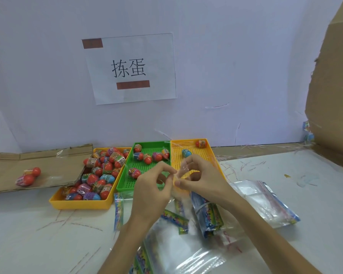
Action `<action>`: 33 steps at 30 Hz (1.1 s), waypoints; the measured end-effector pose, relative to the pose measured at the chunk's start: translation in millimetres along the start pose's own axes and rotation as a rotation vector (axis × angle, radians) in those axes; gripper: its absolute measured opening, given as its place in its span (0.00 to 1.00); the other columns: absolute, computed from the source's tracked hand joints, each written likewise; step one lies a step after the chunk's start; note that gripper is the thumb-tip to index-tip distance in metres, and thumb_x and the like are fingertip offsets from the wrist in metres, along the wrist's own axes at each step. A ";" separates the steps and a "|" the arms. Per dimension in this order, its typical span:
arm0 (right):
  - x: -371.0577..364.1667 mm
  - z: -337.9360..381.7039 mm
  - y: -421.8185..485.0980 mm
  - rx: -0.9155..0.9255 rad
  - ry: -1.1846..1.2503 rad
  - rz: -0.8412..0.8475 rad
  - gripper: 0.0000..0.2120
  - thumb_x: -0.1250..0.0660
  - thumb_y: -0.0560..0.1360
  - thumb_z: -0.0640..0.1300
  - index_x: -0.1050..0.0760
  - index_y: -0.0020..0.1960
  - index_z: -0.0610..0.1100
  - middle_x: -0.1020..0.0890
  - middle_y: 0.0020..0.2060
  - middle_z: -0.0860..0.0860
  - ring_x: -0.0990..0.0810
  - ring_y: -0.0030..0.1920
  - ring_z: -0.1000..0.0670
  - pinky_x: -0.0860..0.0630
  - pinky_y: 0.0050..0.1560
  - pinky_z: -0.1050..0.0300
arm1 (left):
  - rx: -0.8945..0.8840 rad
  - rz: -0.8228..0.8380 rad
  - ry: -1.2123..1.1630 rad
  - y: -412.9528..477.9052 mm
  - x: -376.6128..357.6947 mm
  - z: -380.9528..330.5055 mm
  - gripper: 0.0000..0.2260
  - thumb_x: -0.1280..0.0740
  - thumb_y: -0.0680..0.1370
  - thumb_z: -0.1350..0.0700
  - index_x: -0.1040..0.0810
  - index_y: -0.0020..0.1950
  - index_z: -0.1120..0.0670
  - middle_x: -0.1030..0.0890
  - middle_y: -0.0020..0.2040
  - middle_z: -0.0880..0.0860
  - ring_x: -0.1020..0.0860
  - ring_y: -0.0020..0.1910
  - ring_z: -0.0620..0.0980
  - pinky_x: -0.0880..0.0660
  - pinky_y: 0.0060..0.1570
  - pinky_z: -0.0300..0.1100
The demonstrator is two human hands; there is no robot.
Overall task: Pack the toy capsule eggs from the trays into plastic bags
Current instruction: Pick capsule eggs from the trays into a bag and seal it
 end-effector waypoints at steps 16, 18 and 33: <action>24.3 -2.5 18.9 -0.126 -0.104 -0.235 0.05 0.36 0.82 0.51 0.24 0.53 0.52 0.19 0.49 0.55 0.16 0.46 0.51 0.21 0.47 0.54 | 0.408 0.078 -0.667 6.0 8.7 -5.5 0.20 0.34 0.77 0.74 0.17 0.34 0.53 0.14 0.47 0.56 0.17 0.37 0.53 0.19 0.37 0.42; 33.7 -5.7 35.1 -0.165 -0.253 -0.187 0.05 0.31 0.79 0.50 0.24 0.54 0.51 0.20 0.47 0.56 0.18 0.46 0.51 0.22 0.46 0.55 | 0.355 0.075 -0.611 5.5 9.2 -5.2 0.19 0.34 0.77 0.75 0.18 0.35 0.54 0.13 0.46 0.57 0.17 0.36 0.53 0.19 0.37 0.42; 45.2 -72.6 147.3 -0.167 -0.984 -0.277 0.09 0.34 0.78 0.49 0.20 0.50 0.43 0.19 0.48 0.46 0.21 0.47 0.44 0.25 0.52 0.49 | 0.193 -0.172 -0.301 -7.0 -6.9 -10.2 0.10 0.38 0.69 0.65 0.25 0.33 0.51 0.17 0.42 0.46 0.19 0.37 0.51 0.21 0.34 0.52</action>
Point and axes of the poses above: each hand's wrist, its own y-axis towards the middle knuckle, its own x-axis out of the back of the hand, z = x × y, the point moved 1 cm from there along y, towards the middle knuckle
